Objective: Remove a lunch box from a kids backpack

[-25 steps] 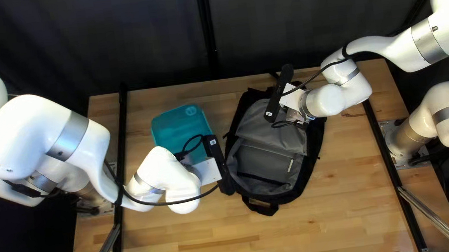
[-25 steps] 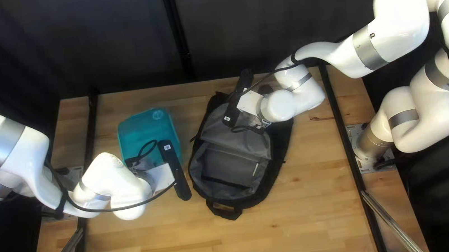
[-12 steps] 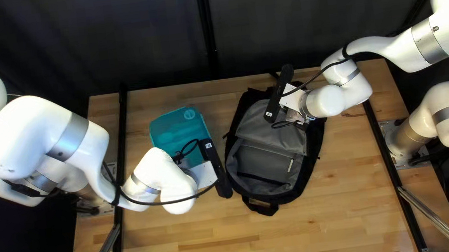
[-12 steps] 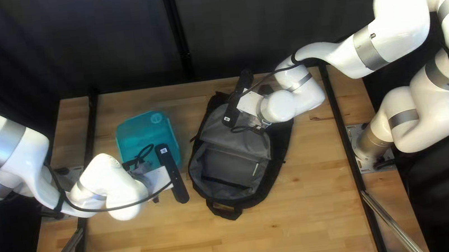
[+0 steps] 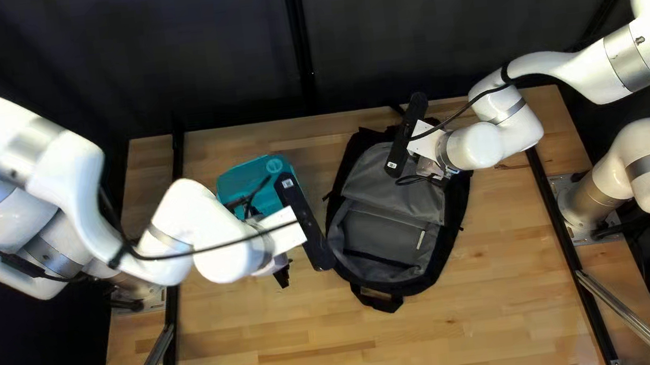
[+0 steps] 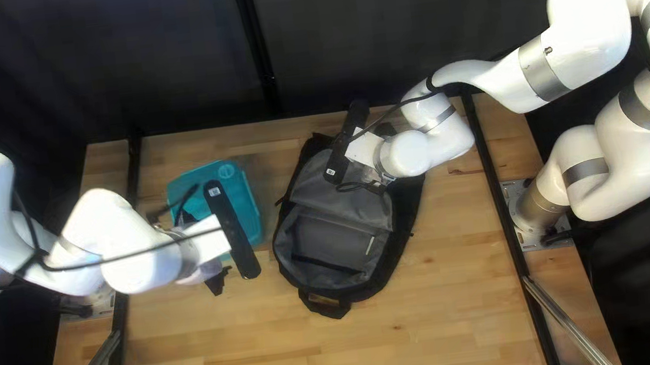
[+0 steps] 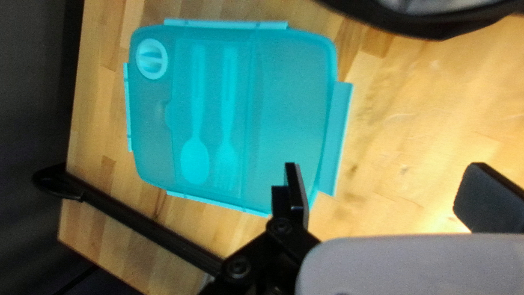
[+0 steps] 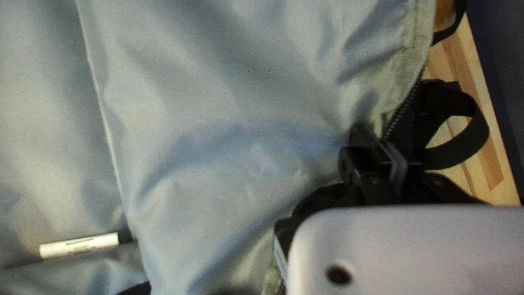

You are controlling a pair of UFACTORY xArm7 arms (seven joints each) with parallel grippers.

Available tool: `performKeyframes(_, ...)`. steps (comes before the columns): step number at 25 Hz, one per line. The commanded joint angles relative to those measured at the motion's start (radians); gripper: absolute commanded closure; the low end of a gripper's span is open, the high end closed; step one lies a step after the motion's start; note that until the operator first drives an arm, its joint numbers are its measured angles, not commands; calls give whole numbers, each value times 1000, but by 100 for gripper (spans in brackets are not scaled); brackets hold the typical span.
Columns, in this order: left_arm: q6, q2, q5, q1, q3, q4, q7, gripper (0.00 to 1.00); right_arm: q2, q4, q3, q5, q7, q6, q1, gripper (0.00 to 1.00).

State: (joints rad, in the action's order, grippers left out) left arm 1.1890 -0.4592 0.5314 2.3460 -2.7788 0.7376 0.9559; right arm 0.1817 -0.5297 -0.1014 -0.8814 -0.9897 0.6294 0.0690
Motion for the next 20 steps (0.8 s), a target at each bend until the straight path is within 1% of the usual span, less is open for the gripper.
performKeyframes(1, 13, -16, -11, -11, -13, 23, -6, 0, 7, -1, 4, 2, 3, 8, -3, 100)
performKeyframes(5, 13, -16, -11, -11, -13, 23, -6, 0, 12, -6, 7, 13, 15, 16, -9, 100)
performKeyframes(6, 13, -16, -11, -11, -13, 23, -6, 0, 14, -7, 7, 20, 23, 20, -12, 16)
performKeyframes(7, 13, -16, -11, -11, -13, 23, -6, 0, 21, -7, 7, 31, 38, 24, -16, 0)
performKeyframes(11, 13, -16, -11, -11, -13, 23, -6, 0, 32, -8, 7, 53, 74, 33, -26, 0)
performKeyframes(16, 13, -16, -11, -11, -13, 23, -6, 0, 82, -2, 21, 91, 100, 73, -48, 0)
performKeyframes(19, 13, -16, -11, -11, -13, 23, -6, 0, 134, -16, 45, 155, 125, 143, -86, 0)
performKeyframes(20, 13, -16, -11, -11, -13, 23, -6, 0, 157, -32, 60, 187, 141, 187, -107, 0)
